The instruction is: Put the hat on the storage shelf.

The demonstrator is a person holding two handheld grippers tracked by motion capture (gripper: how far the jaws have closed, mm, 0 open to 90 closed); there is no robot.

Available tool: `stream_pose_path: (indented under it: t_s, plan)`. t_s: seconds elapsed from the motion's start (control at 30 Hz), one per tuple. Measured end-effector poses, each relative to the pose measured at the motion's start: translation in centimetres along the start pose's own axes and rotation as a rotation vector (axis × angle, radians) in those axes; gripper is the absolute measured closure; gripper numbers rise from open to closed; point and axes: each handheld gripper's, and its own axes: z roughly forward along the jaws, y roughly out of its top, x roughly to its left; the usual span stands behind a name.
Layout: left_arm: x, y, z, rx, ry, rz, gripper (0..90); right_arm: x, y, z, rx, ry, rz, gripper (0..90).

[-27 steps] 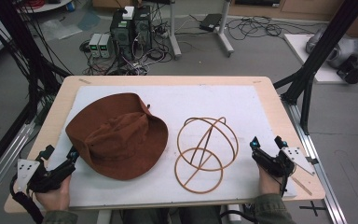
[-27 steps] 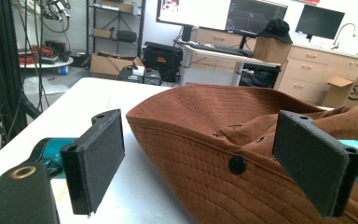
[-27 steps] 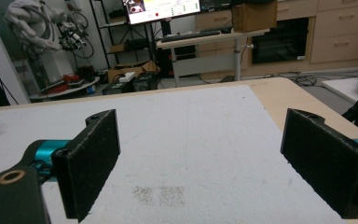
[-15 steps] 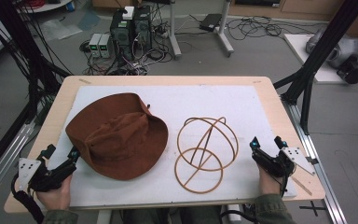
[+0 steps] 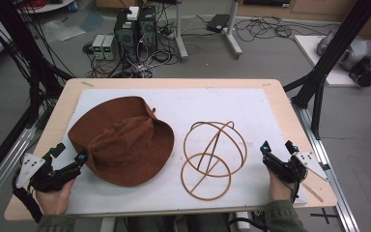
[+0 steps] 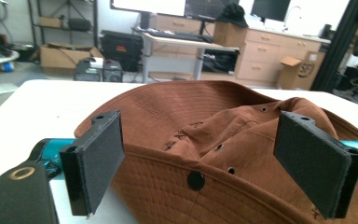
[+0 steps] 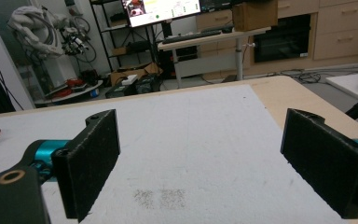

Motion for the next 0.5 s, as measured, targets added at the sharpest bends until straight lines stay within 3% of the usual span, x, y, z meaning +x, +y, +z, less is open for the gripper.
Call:
stream_pose_path:
  t_s: [0.1,0.13,0.17,0.2,0.23,0.27,0.3,0.4,0.5]
  plan:
    - [0.2,0.2,0.3,0.032,-0.018,0.014,15.9,0.0,0.0,0.0,-0.001,0.002,0.005,11.0]
    - [0.3,0.4,0.8,0.074,-0.04,0.042,15.9,0.0,0.0,0.2,-0.004,0.004,0.002,11.0]
    - [0.3,0.4,0.8,0.074,-0.04,0.042,15.9,0.0,0.0,0.2,-0.004,0.004,0.002,11.0]
    - [0.2,0.6,1.4,0.131,-0.069,0.068,16.0,0.1,0.0,0.2,0.002,0.009,0.005,11.0]
    - [0.2,0.6,1.4,0.131,-0.069,0.068,16.0,0.1,0.0,0.2,0.002,0.009,0.005,11.0]
    - [-0.1,0.9,2.3,0.216,-0.094,0.143,16.0,0.2,0.0,0.3,0.002,0.014,0.002,11.0]
    - [-0.1,0.9,2.3,0.216,-0.094,0.143,16.0,0.2,0.0,0.3,0.002,0.014,0.002,11.0]
    - [-0.5,1.8,3.5,0.328,-0.157,0.237,16.4,0.4,0.0,0.4,0.004,0.027,-0.002,11.0]
    - [-0.8,3.0,4.8,0.432,-0.209,0.287,16.8,0.6,-0.1,0.6,0.003,0.038,-0.005,11.0]
